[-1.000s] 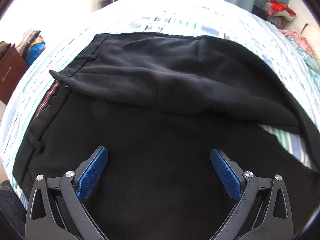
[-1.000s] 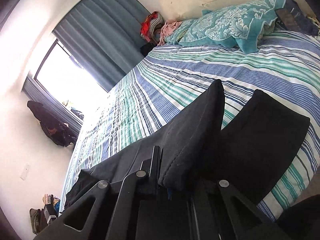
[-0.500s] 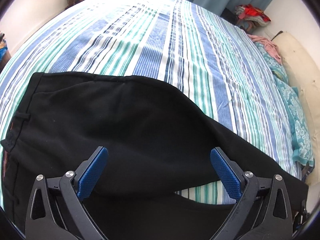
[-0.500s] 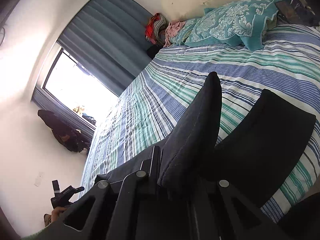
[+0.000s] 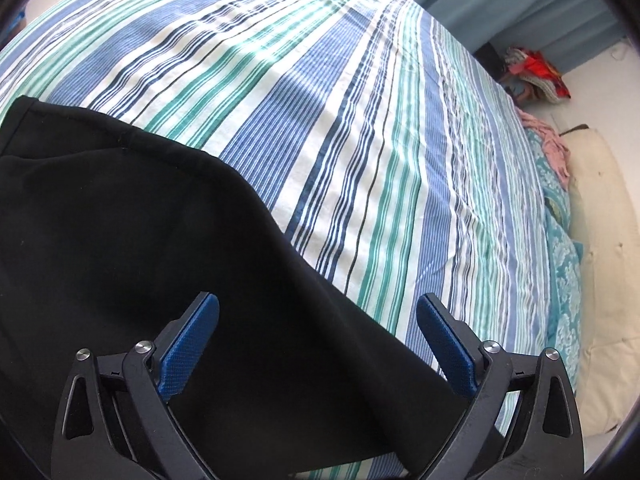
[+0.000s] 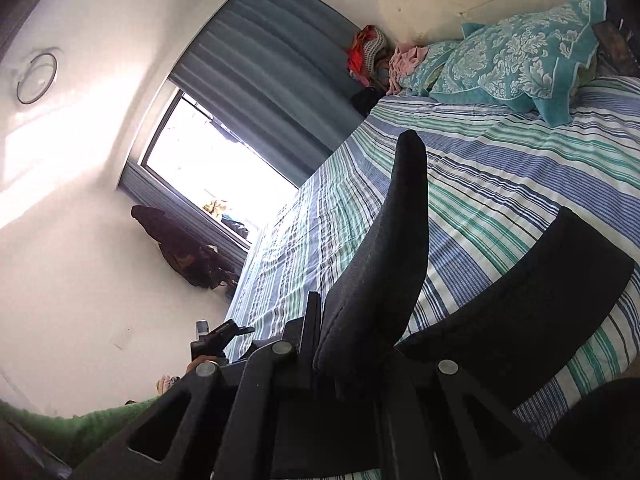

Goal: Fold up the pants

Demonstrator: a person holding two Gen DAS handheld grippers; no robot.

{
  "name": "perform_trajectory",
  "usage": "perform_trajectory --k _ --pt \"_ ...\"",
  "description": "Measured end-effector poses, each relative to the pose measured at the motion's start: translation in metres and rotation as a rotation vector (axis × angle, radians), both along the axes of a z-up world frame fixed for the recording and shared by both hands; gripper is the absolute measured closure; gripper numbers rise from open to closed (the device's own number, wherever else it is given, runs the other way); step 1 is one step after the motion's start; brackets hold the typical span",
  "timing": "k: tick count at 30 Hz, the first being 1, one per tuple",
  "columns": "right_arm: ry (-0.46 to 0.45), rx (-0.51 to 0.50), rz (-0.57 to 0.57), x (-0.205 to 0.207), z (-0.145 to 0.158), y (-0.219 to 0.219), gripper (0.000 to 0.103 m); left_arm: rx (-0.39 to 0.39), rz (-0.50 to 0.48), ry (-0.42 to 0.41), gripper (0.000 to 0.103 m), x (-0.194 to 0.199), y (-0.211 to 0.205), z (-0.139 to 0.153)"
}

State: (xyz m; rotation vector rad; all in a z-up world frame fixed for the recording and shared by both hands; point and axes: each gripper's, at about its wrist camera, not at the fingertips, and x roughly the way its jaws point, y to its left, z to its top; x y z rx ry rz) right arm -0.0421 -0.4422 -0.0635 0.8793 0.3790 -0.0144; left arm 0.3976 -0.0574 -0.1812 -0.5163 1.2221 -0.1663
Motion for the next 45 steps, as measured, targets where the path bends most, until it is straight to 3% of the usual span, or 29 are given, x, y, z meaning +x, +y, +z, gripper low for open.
perform_trajectory --k 2,3,4,5,9,13,15,17,20,23,26,35,41,43,45 --pt "-0.05 0.008 0.04 -0.006 0.01 0.002 0.097 -0.029 0.019 0.027 0.046 0.006 0.004 -0.003" --pt "-0.081 0.019 0.062 -0.01 0.014 0.002 0.097 -0.051 0.027 0.04 0.059 0.008 0.007 -0.004" --pt "-0.108 0.033 0.081 -0.012 0.017 0.0 0.097 -0.062 0.035 0.05 0.087 0.008 0.012 -0.004" --pt "-0.129 0.048 0.094 -0.015 0.019 -0.003 0.097 -0.064 0.051 0.05 0.094 0.006 0.018 -0.001" --pt "-0.059 -0.002 0.057 -0.009 0.014 -0.02 0.097 -0.194 0.072 -0.1 0.094 -0.032 0.053 0.045" --pt "-0.011 -0.031 0.03 0.015 0.009 -0.046 0.097 -0.177 0.038 -0.296 0.094 -0.122 0.096 0.117" --pt "0.017 -0.027 0.038 0.029 0.007 -0.059 0.097 -0.164 0.031 -0.328 0.094 -0.182 0.115 0.131" --pt "0.079 -0.049 0.047 0.041 0.001 -0.07 0.097 -0.154 0.028 -0.288 0.093 -0.233 0.128 0.118" --pt "0.266 -0.09 0.06 0.057 -0.027 -0.085 0.097 -0.153 0.034 -0.151 0.094 -0.281 0.133 0.069" --pt "0.449 -0.084 0.086 0.065 -0.069 -0.093 0.097 -0.167 0.039 -0.042 0.095 -0.294 0.13 0.024" --pt "0.565 -0.085 0.106 0.068 -0.094 -0.094 0.097 -0.177 0.037 0.003 0.095 -0.294 0.125 0.009" --pt "0.624 -0.133 0.083 0.064 -0.09 -0.099 0.097 -0.171 -0.005 0.009 0.095 -0.294 0.119 0.007" --pt "0.454 -0.333 0.063 0.065 -0.038 -0.102 0.097 -0.132 -0.071 -0.032 0.095 -0.29 0.1 0.014" --pt "0.589 -0.37 0.103 0.072 -0.058 -0.11 0.097 -0.111 -0.09 0.007 0.095 -0.29 0.096 0.004" --pt "0.738 -0.321 0.138 0.072 -0.091 -0.12 0.097 -0.116 -0.094 0.034 0.095 -0.291 0.095 -0.002"
